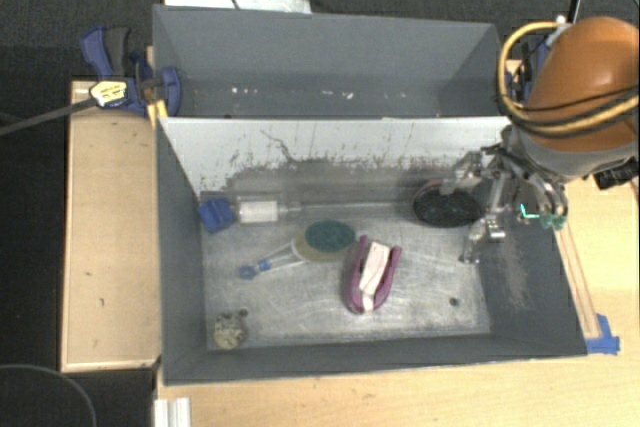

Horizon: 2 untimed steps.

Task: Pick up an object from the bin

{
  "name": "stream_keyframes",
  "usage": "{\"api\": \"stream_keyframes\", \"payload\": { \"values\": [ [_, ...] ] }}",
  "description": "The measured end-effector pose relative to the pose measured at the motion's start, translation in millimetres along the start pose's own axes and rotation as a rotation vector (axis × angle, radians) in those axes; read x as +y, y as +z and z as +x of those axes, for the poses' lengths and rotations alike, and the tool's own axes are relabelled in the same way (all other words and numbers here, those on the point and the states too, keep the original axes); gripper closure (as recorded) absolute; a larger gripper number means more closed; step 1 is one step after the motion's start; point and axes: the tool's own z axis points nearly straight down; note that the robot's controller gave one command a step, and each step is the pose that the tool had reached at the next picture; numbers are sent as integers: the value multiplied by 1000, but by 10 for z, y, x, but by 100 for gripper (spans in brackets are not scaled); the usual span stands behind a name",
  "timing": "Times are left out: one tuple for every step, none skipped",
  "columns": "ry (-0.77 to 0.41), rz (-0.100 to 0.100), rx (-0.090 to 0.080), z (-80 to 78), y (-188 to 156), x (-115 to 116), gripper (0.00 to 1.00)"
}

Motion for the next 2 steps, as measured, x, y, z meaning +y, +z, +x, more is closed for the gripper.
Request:
{"api": "stream_keyframes", "payload": {
  "values": [
    [22, -1, 0, -193, 1379, 481, 0],
    [-176, 0, -9, -48, 1482, 1208, 0]
  ]
}}
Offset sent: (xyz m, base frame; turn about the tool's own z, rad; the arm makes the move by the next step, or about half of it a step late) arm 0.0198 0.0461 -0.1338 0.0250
